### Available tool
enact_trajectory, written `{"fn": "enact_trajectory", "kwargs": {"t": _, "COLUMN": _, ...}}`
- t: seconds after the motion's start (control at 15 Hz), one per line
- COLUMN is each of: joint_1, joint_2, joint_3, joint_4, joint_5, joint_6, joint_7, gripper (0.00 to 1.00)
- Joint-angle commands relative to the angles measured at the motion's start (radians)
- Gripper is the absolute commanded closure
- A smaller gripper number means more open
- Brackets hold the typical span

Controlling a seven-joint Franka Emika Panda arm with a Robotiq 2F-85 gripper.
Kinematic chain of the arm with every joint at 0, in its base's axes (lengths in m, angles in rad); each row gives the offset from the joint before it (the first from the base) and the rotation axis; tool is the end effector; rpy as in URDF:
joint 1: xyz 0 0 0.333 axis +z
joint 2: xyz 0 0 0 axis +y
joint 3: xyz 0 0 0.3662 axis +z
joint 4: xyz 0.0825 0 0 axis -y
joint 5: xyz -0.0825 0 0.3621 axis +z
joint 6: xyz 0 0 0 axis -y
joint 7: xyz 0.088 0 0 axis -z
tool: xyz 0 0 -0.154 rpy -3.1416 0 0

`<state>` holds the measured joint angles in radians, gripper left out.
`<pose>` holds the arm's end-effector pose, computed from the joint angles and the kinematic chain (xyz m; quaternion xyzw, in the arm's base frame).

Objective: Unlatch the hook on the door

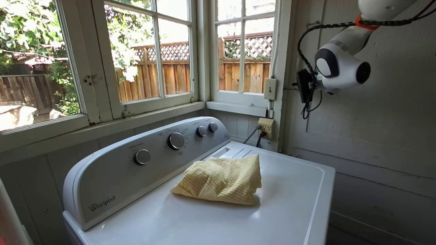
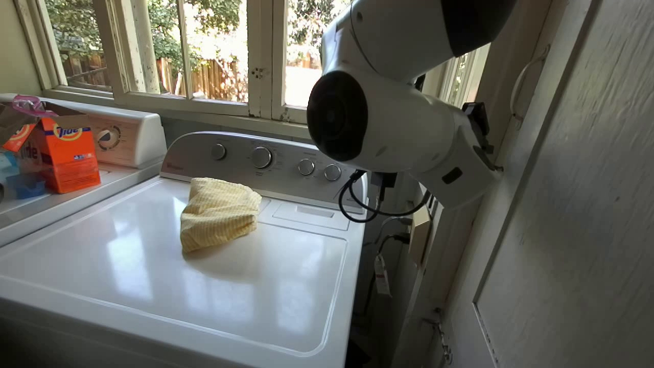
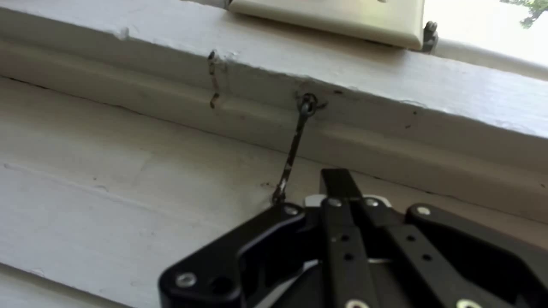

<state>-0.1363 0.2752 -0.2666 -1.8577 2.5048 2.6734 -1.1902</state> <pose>0.6238 -0.2559 0.4456 -0.5687 0.5156 -0.5265 0.3653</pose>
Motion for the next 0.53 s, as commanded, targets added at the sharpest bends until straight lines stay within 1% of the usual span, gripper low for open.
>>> {"fn": "enact_trajectory", "kwargs": {"t": 0.0, "joint_1": 0.01, "joint_2": 0.028, "joint_3": -0.007, "joint_4": 0.033, "joint_5": 0.02, "joint_6": 0.05, "joint_7": -0.041, "gripper": 1.0}}
{"fn": "enact_trajectory", "kwargs": {"t": 0.27, "joint_1": 0.009, "joint_2": 0.031, "joint_3": -0.006, "joint_4": 0.036, "joint_5": 0.014, "joint_6": 0.063, "joint_7": -0.052, "gripper": 1.0}}
{"fn": "enact_trajectory", "kwargs": {"t": 0.47, "joint_1": 0.01, "joint_2": 0.024, "joint_3": -0.005, "joint_4": 0.035, "joint_5": 0.002, "joint_6": 0.094, "joint_7": -0.053, "gripper": 1.0}}
